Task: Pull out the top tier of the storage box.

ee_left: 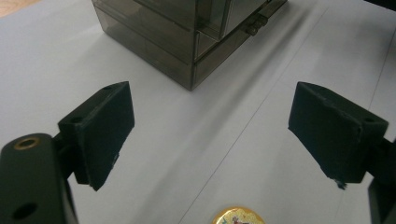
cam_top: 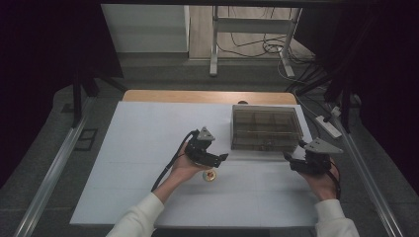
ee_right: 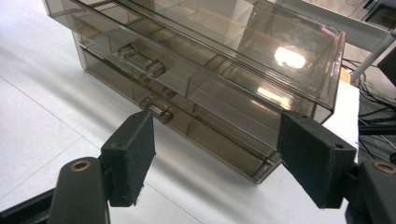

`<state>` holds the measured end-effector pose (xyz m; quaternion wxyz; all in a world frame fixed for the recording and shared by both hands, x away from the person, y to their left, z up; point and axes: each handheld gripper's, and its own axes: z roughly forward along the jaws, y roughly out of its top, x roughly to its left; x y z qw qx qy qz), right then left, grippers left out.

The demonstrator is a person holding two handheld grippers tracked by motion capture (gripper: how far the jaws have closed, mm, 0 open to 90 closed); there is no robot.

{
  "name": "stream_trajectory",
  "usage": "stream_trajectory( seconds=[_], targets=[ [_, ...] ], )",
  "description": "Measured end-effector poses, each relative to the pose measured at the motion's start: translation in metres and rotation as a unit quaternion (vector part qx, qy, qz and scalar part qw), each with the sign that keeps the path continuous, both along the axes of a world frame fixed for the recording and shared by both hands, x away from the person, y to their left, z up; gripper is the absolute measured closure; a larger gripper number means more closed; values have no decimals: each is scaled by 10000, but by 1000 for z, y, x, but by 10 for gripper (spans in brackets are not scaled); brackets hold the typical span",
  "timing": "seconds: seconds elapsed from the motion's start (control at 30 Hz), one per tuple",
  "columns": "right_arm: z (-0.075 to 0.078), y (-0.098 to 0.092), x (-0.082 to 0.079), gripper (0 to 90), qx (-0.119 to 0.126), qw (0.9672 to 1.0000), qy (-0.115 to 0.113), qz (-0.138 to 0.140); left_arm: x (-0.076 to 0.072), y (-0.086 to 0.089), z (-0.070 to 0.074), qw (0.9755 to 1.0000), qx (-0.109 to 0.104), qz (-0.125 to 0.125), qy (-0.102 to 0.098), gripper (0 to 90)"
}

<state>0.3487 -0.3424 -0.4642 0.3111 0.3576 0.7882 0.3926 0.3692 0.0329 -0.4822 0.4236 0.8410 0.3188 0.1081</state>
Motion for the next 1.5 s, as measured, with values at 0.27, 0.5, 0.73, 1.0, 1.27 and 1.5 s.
stream_trajectory(
  seconds=[0.27, 0.5, 0.73, 1.0, 1.27, 1.5],
  targets=[
    [1, -10, -1, 278, 9, 9999, 14, -169, 6, -6, -1, 10000, -8, -23, 2, 152],
    [2, -18, 4, 294, 38, 9996, -39, -295, 9, -11, 1, 10000, -69, -68, -11, 155],
    [0, -24, 13, 353, 180, 9993, 59, -322, 13, -13, 2, 9999, -101, -86, -3, 158],
    [-3, -25, 20, 516, 192, 9991, 78, -372, 12, -18, 2, 9998, -100, -149, -46, 184],
    [-3, -27, 21, 646, 209, 9989, 75, -418, 10, -23, 3, 9998, -86, -57, -161, 272],
    [-3, -28, 21, 664, 240, 9989, 100, -398, 10, -25, 5, 9995, -158, -31, -264, 364]
  ],
)
